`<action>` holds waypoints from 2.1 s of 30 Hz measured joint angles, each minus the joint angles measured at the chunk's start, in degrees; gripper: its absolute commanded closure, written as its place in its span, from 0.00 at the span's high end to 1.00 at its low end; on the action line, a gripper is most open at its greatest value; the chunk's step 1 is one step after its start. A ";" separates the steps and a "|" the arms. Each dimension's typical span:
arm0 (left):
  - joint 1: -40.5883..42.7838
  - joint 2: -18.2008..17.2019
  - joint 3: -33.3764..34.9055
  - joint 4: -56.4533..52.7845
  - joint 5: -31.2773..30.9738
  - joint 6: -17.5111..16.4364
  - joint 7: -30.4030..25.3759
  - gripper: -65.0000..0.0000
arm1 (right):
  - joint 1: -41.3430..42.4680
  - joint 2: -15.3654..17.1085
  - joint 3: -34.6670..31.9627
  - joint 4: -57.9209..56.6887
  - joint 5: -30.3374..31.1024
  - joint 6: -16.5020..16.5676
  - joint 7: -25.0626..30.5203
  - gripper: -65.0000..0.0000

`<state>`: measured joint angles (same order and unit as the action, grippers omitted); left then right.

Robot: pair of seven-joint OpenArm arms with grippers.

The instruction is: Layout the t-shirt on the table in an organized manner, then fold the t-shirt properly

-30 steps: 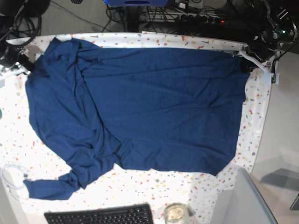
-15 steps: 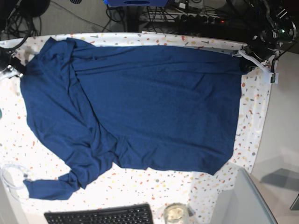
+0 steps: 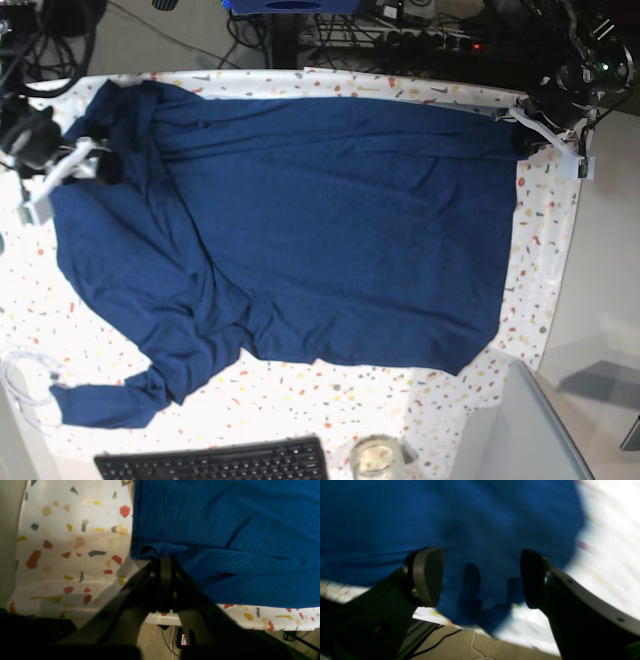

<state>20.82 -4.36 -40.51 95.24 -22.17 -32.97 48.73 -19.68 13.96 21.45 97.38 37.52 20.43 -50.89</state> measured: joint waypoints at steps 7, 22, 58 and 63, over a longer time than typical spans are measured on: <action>0.13 0.07 0.00 -0.02 -0.02 0.00 -0.02 0.00 | 2.25 0.28 -7.39 -5.35 -11.04 -5.03 2.86 0.70; 0.15 0.04 -0.22 -0.02 0.02 0.00 -0.02 0.00 | 2.64 -1.03 -9.68 -9.51 -13.64 -5.01 4.83 0.00; 0.02 0.04 -0.28 -0.02 0.02 0.00 -0.02 0.00 | 8.17 -1.97 -16.94 -12.33 -18.49 -4.98 4.31 0.15; 0.00 0.04 -0.28 -0.02 0.02 0.00 -0.02 0.00 | 8.20 -1.97 -16.81 -10.43 -18.51 -4.98 4.35 0.02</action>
<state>20.82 -4.32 -40.80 95.22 -22.15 -32.97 48.71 -11.49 11.99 4.64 86.96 19.00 15.44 -46.54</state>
